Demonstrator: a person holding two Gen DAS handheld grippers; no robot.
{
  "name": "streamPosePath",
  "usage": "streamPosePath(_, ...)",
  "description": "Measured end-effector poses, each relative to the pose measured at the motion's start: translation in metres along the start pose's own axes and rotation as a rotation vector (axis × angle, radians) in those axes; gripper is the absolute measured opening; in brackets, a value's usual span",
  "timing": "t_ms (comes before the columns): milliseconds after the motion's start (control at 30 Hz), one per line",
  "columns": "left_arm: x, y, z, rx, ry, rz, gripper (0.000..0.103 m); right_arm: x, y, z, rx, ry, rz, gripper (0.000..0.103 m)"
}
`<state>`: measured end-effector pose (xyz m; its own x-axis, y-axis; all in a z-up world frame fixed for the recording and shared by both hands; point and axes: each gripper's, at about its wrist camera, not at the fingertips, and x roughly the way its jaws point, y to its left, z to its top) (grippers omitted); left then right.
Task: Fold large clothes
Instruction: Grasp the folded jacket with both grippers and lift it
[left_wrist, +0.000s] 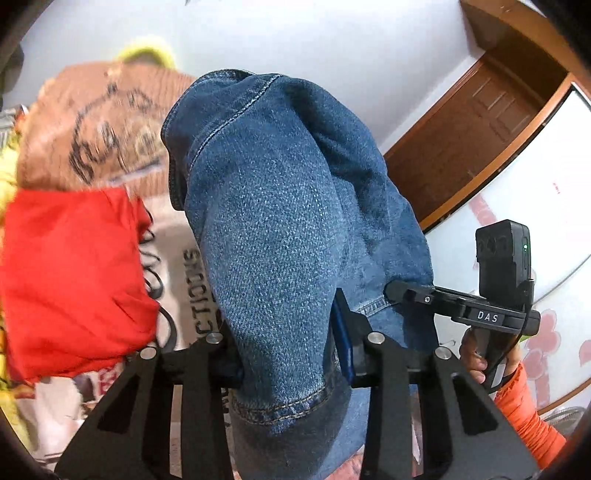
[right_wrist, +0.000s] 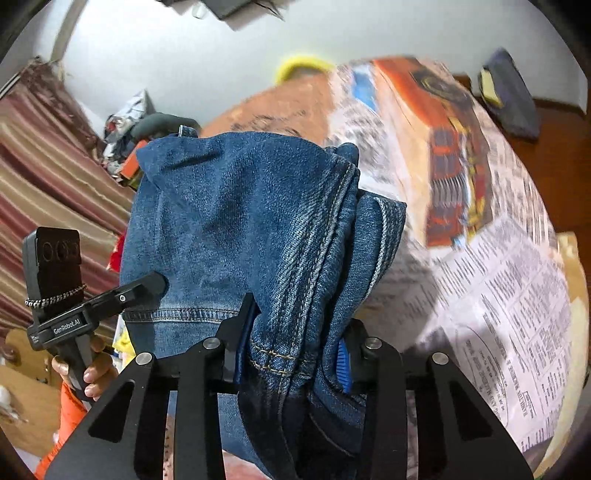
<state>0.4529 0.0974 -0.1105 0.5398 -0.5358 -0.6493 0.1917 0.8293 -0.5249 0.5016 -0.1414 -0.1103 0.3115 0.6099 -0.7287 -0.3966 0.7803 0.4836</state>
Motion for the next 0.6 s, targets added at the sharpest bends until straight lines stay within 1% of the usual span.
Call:
streamPosePath(133, -0.046, 0.009, 0.013, 0.014, -0.071, 0.006, 0.036, -0.009, 0.032, 0.010, -0.058, -0.048, 0.012, 0.033)
streamPosePath(200, -0.069, 0.017, 0.021, 0.012, -0.102, 0.017, 0.036, -0.005, 0.049, 0.019, -0.080, -0.068, 0.024, 0.033)
streamPosePath(333, -0.098, 0.035, 0.036, 0.015, -0.134, 0.060, 0.036, 0.011, 0.073, 0.032, -0.108, -0.089, 0.057, 0.033)
streamPosePath(467, -0.116, 0.061, 0.048, 0.012, -0.151, 0.121, 0.036, 0.043, 0.090, 0.046, -0.108, -0.084, 0.103, 0.033)
streamPosePath(500, -0.118, 0.069, 0.049, 0.004, -0.152, 0.132, 0.036, 0.057, 0.093, 0.051, -0.104, -0.075, 0.117, 0.033)
streamPosePath(600, -0.116, 0.098, 0.053, -0.035, -0.147, 0.163, 0.036, 0.088, 0.099, 0.059, -0.096, -0.049, 0.136, 0.033)
